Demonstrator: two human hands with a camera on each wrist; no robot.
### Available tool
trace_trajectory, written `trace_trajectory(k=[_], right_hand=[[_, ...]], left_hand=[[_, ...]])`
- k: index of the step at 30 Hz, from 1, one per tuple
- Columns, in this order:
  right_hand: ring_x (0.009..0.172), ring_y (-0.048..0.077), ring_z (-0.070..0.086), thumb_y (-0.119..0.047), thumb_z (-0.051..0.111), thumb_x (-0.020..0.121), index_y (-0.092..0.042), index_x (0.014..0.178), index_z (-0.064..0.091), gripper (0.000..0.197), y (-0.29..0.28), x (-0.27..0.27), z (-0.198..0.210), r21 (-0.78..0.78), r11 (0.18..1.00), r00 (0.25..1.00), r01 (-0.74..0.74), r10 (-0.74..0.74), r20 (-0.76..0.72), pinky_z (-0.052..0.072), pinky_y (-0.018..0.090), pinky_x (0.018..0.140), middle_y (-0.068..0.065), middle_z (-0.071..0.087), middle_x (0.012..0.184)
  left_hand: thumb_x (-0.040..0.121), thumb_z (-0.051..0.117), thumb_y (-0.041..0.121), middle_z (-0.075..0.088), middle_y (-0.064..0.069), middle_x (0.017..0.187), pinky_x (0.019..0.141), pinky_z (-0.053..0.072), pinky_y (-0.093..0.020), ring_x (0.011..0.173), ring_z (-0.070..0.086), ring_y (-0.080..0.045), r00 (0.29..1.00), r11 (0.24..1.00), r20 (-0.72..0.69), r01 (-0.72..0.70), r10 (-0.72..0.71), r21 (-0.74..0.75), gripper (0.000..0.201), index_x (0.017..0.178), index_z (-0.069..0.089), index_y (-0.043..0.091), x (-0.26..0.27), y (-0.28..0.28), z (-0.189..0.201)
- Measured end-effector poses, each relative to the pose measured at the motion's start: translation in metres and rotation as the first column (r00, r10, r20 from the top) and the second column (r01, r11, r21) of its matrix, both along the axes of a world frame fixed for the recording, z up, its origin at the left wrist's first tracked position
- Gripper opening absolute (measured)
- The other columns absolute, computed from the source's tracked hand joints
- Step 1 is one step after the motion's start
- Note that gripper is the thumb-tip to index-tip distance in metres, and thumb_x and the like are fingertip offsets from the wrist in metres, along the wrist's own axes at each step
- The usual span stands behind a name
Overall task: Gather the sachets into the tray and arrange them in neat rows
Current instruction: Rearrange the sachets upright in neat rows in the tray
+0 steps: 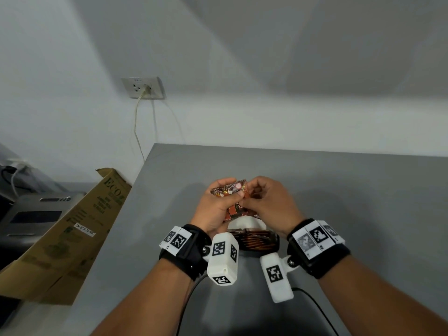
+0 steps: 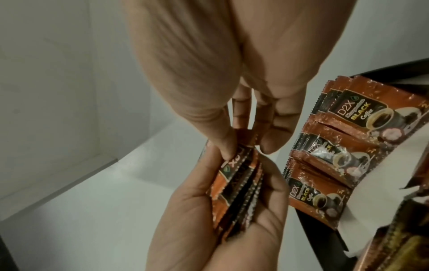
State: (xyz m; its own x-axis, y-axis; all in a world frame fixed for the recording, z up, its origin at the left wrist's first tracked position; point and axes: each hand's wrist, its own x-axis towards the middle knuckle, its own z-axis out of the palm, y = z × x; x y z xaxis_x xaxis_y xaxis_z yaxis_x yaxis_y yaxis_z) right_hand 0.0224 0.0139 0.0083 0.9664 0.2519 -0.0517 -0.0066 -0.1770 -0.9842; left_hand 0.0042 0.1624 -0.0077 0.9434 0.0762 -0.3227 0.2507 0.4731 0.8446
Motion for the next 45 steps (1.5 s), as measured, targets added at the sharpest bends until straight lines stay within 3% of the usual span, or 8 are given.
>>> trace_trajectory(k=[3,6,10,14,22,29,38,45], right_hand=[[0.066,0.024,0.065,0.009,0.072,0.080,-0.005,0.080,0.062,0.016,0.000,0.001,0.004,0.053,0.998,0.998,0.042,-0.040,-0.040,0.059,0.037,0.061,0.015,0.066,0.077],[0.071,0.028,0.065,0.007,0.066,0.081,-0.008,0.078,0.063,0.015,-0.006,0.008,0.009,0.029,0.998,0.996,0.061,-0.059,-0.062,0.059,0.045,0.067,0.010,0.066,0.078],[0.077,0.021,0.072,0.001,0.070,0.082,-0.018,0.092,0.075,0.023,-0.010,0.013,0.020,-0.206,0.972,0.989,-0.116,0.132,0.064,0.062,0.038,0.072,0.000,0.074,0.087],[0.079,0.016,0.073,-0.007,0.076,0.086,-0.017,0.118,0.065,0.035,-0.004,0.011,0.017,0.104,0.992,0.995,0.073,-0.065,-0.069,0.060,0.030,0.066,0.003,0.074,0.096],[0.076,0.032,0.071,-0.003,0.068,0.090,-0.011,0.081,0.067,0.012,-0.002,0.008,0.007,0.202,0.963,0.964,0.179,-0.130,-0.233,0.059,0.050,0.077,0.015,0.073,0.081],[0.074,0.022,0.066,-0.004,0.065,0.093,-0.009,0.090,0.061,0.008,0.004,-0.004,0.005,0.248,0.966,0.922,0.072,0.031,-0.387,0.054,0.031,0.056,0.013,0.070,0.086],[0.075,0.030,0.072,-0.006,0.066,0.079,-0.018,0.080,0.065,0.012,-0.003,0.011,0.022,-0.125,0.992,0.997,0.008,-0.017,-0.076,0.059,0.050,0.075,0.010,0.075,0.083],[0.092,0.032,0.071,0.001,0.050,0.097,-0.010,0.112,0.062,0.022,-0.001,0.011,0.018,0.180,0.961,0.938,0.211,-0.147,-0.315,0.057,0.057,0.090,0.023,0.072,0.104]], left_hand=[[0.067,0.084,0.000,0.073,-0.019,0.099,0.071,0.058,-0.040,0.083,0.069,-0.033,1.000,1.000,-0.003,0.021,-0.021,-0.013,0.048,0.109,0.065,0.014,0.000,0.003,0.003],[0.068,0.082,0.009,0.070,-0.021,0.098,0.062,0.058,-0.035,0.077,0.069,-0.031,0.999,0.999,-0.014,0.036,-0.036,-0.026,0.049,0.113,0.063,0.011,-0.002,0.010,0.010],[0.068,0.080,-0.001,0.070,-0.026,0.098,0.071,0.059,-0.042,0.080,0.069,-0.035,0.994,0.990,0.036,0.103,-0.107,0.092,0.046,0.110,0.065,0.009,0.000,0.014,0.014],[0.078,0.065,-0.019,0.068,-0.027,0.097,0.072,0.059,-0.042,0.078,0.069,-0.034,0.998,0.993,0.062,0.006,-0.013,0.116,0.036,0.102,0.066,0.007,0.002,0.010,0.014],[0.089,0.045,-0.004,0.067,-0.024,0.093,0.067,0.055,-0.040,0.073,0.065,-0.034,0.994,0.983,-0.060,-0.102,0.094,-0.150,0.028,0.111,0.062,0.002,-0.003,0.006,0.010],[0.085,0.061,-0.015,0.071,-0.023,0.094,0.065,0.059,-0.037,0.075,0.070,-0.030,0.979,0.979,0.015,-0.202,0.202,-0.030,0.032,0.106,0.069,0.008,0.001,0.005,0.008],[0.079,0.060,-0.015,0.070,-0.021,0.087,0.064,0.054,-0.038,0.069,0.067,-0.032,1.000,0.994,-0.005,0.000,0.000,0.112,0.033,0.088,0.074,0.013,-0.004,0.014,0.016],[0.077,0.065,-0.020,0.071,-0.018,0.089,0.052,0.054,-0.031,0.068,0.069,-0.028,0.990,0.981,-0.020,-0.133,0.137,0.142,0.041,0.109,0.063,0.006,-0.003,0.008,0.014]])
